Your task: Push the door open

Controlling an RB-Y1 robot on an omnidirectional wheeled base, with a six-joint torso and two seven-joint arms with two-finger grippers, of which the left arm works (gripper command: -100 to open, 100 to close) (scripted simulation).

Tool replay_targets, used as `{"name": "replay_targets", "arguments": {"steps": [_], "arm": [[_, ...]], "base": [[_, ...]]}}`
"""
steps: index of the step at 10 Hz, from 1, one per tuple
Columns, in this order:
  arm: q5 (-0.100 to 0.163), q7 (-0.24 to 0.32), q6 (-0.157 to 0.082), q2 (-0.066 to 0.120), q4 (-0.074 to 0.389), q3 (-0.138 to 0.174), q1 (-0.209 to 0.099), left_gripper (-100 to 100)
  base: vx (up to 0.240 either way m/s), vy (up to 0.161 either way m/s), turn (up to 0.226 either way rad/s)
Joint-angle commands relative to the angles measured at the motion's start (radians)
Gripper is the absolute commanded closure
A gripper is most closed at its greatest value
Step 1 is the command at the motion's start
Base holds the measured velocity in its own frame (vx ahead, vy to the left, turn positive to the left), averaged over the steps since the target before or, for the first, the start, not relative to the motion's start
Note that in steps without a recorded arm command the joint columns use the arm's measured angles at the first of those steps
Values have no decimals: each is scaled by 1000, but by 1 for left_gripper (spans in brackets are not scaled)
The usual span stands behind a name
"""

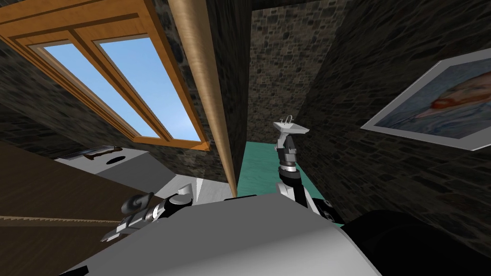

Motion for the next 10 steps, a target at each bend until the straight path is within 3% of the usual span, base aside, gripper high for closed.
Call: {"name": "replay_targets", "arguments": {"steps": [1,2,3,10], "arm": [[-2,1,1,6,-1,-3,-3,100],[-2,1,1,6,-1,-3,-3,100],[15,-10,-20,9,6,24,-3,100],[46,-34,-51,14,1,73,-8,100]], "base": [[-1,17,-12],[0,0,0],[-8,81,-67],[-3,92,-40]]}}
